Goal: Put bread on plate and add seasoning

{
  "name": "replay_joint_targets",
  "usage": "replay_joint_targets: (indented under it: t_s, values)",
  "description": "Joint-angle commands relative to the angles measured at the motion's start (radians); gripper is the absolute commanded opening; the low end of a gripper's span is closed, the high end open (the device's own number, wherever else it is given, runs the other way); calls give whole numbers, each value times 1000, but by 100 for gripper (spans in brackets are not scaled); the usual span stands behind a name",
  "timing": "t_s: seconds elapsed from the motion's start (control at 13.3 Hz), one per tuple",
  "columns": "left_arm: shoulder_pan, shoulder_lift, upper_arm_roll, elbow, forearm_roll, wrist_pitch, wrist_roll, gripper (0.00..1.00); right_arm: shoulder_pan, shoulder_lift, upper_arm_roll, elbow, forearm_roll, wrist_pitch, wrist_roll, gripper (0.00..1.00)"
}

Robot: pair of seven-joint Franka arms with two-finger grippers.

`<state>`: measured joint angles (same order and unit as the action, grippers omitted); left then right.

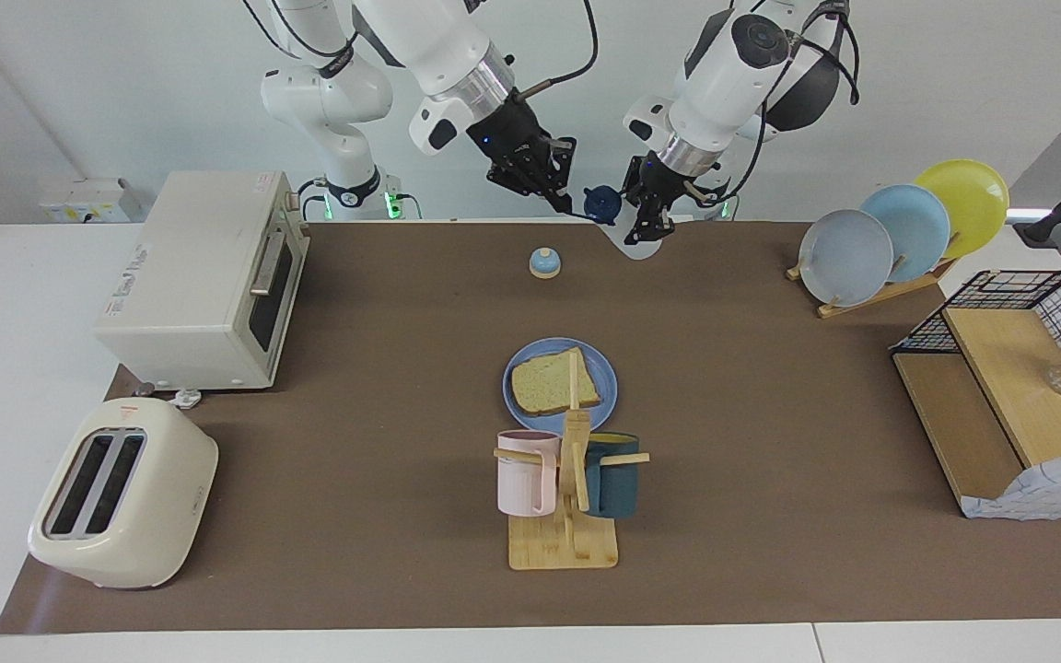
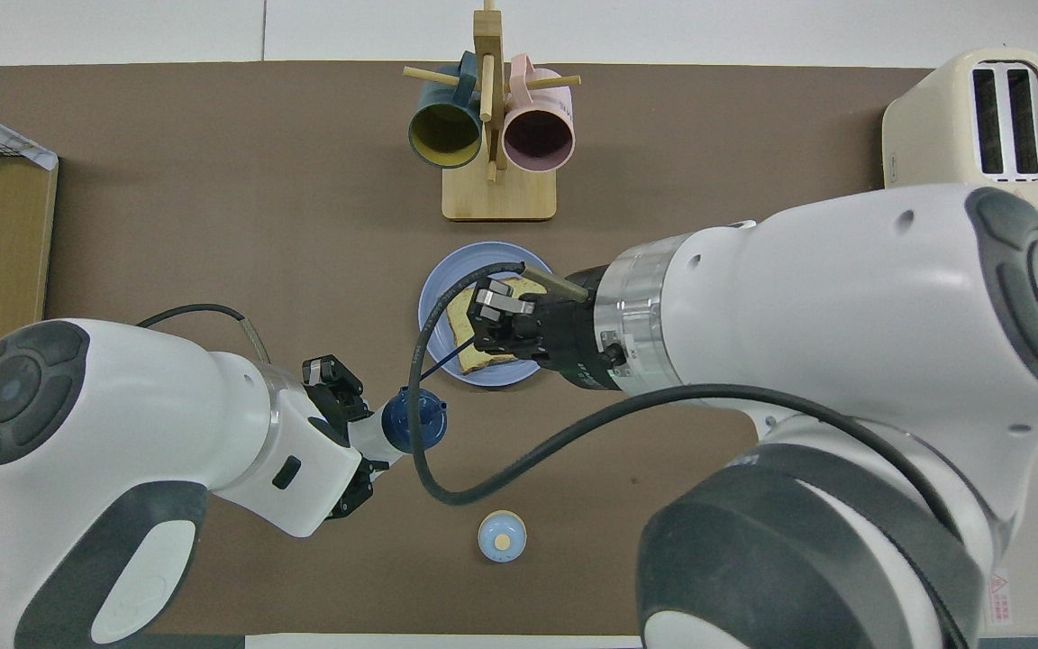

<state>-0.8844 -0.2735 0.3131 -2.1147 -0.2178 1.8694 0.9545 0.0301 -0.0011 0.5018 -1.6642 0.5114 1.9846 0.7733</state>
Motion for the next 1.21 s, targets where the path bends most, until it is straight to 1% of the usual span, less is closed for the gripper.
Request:
replay_joint_targets:
  t_s: [0.0, 0.08, 0.15, 0.23, 0.38, 0.45, 0.53, 0.6, 0.68, 0.75, 0.9, 0.98, 1.06, 1.13]
  values:
    - [-5, -30, 7, -36, 15, -3, -3, 0, -18, -13, 1, 3, 1, 5, -28, 43]
    - [-5, -30, 7, -36, 15, -3, -3, 0, -15, -23, 0, -2, -25, -4, -49, 99]
    - [-5, -29, 7, -36, 15, -3, -3, 0, -16, -23, 0, -3, -104, -7, -80, 100]
    - [-5, -29, 7, -36, 15, -3, -3, 0, -22, -22, -8, -6, -196, -35, -142, 100]
    - [-2, -27, 9, -34, 34, -1, -7, 0, -24, -20, -141, 0, -304, -136, -329, 100]
    - [4, -24, 8, -31, 54, -1, -8, 0, -39, -17, -226, 9, -377, -198, -461, 100]
    - [5, -18, 9, -28, 66, 1, -10, 0, -56, -11, -297, 26, -422, -249, -591, 100]
    - [7, -16, 8, -30, 121, 4, -26, 0, -67, -1, -348, 70, -456, -321, -674, 100]
    - [7, -15, 7, -30, 152, 5, -63, 0, -85, 24, -351, 131, -514, -405, -680, 100]
    - [8, -9, 7, -19, 169, 14, -75, 0, -88, 21, -350, 129, -551, -418, -683, 100]
    - [8, 49, 8, 21, 250, 27, -101, 0, -102, 12, -380, 110, -548, -455, -700, 100]
    - [7, 83, 7, 31, 294, 45, -129, 0, -104, -2, -387, 91, -547, -496, -725, 100]
    - [8, 114, 9, 36, 302, 65, -132, 0, -104, -20, -397, 58, -545, -497, -733, 100]
    - [10, 163, 9, 62, 322, 82, -137, 0, -102, -25, -428, 44, -527, -495, -741, 100]
